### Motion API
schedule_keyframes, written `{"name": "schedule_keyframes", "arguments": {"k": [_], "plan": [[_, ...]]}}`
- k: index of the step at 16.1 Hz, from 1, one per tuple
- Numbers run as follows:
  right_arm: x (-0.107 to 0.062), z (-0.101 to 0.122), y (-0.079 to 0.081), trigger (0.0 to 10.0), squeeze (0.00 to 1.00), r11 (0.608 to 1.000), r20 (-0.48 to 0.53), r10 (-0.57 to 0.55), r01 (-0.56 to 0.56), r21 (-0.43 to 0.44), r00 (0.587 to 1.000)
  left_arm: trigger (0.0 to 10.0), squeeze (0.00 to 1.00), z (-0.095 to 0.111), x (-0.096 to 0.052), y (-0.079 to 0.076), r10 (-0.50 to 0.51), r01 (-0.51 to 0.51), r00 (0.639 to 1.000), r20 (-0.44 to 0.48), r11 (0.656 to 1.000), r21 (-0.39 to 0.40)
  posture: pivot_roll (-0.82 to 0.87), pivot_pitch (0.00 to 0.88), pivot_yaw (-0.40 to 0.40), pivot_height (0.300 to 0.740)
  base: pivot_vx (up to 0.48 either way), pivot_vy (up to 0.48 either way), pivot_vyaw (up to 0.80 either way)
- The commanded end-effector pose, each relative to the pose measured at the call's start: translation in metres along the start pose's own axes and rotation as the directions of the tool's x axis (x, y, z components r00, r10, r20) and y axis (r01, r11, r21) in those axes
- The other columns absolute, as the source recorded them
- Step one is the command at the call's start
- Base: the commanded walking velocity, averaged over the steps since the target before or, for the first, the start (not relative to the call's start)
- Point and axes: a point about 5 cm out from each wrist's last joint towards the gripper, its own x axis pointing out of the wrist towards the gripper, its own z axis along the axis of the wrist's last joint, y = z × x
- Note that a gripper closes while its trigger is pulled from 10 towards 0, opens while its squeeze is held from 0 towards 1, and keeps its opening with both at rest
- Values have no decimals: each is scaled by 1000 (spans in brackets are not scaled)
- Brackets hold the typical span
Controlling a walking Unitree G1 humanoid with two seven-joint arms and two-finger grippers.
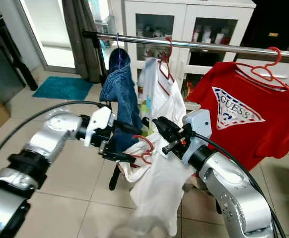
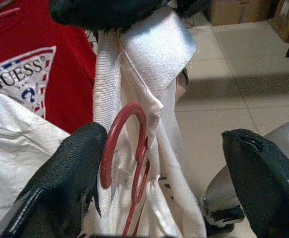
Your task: Hang hanger
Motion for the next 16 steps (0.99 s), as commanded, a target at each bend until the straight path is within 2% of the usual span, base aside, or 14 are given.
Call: {"name": "schedule_keyframes", "arguments": {"k": [1,4,7,10,16], "plan": [[0,8,3,10000,0,1000,25,23,-22,-17,999,0,0,6,0,5,-3,3,1000,-19,999,34,-177,0,51,740,0,0,0],[-1,9,4,10000,0,999,23,29,-28,-21,999,0,0,7,4,8,-19,20,1000,-4,1000,25,-189,0,51,740,0,0,0],[-2,9,3,10000,0,999,21,32,-31,-24,999,0,0,4,10,9,-40,40,999,-30,999,19,-196,0,50,740,0,0,0],[-1,11,4,10000,0,999,23,38,-37,-28,999,0,0,-1,13,13,-13,14,997,-79,1000,18,-200,0,52,740,0,0,0],[-3,11,4,10000,0,999,19,43,-42,-31,999,0,0,1,18,17,9,-8,997,-72,1000,20,-208,0,53,740,0,0,0]]}}
